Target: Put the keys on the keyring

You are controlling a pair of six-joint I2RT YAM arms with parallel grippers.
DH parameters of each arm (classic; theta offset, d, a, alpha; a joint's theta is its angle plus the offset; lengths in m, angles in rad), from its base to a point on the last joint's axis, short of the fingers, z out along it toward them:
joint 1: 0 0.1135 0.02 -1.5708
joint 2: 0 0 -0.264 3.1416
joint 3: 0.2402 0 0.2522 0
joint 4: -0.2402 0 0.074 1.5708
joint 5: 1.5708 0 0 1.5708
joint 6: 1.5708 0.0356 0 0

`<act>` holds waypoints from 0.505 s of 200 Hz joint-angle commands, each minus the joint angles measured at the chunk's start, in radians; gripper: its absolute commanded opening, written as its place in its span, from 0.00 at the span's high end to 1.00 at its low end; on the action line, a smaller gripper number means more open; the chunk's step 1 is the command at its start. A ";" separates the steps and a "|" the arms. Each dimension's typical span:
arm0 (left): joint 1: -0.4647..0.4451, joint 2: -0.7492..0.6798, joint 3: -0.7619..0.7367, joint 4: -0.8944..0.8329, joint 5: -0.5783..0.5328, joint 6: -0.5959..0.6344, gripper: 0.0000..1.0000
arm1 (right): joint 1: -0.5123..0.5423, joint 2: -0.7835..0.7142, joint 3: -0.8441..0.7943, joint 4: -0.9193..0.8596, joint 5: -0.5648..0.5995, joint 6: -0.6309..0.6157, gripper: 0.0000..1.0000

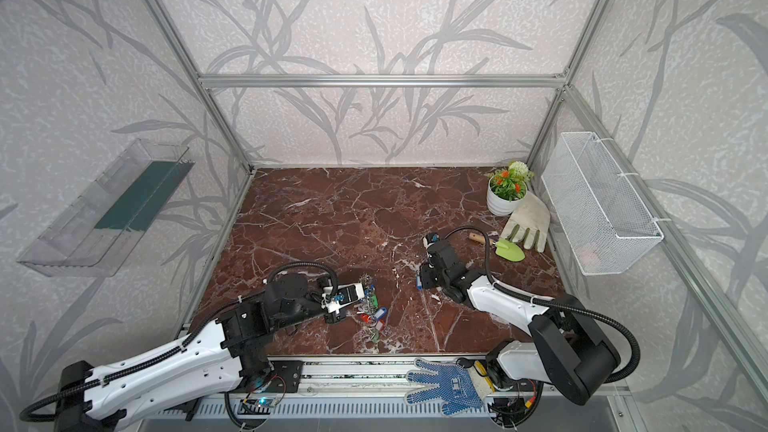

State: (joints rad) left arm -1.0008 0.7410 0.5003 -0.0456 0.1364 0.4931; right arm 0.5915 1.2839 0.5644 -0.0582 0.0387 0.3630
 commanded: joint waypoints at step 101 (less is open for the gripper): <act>-0.007 -0.031 0.042 0.036 0.014 -0.005 1.00 | -0.003 0.346 0.519 -0.630 -0.057 0.204 0.62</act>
State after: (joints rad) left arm -1.0016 0.7376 0.5003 -0.0483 0.1371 0.4934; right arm 0.5774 1.5955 1.0756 -0.6079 -0.0109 0.5003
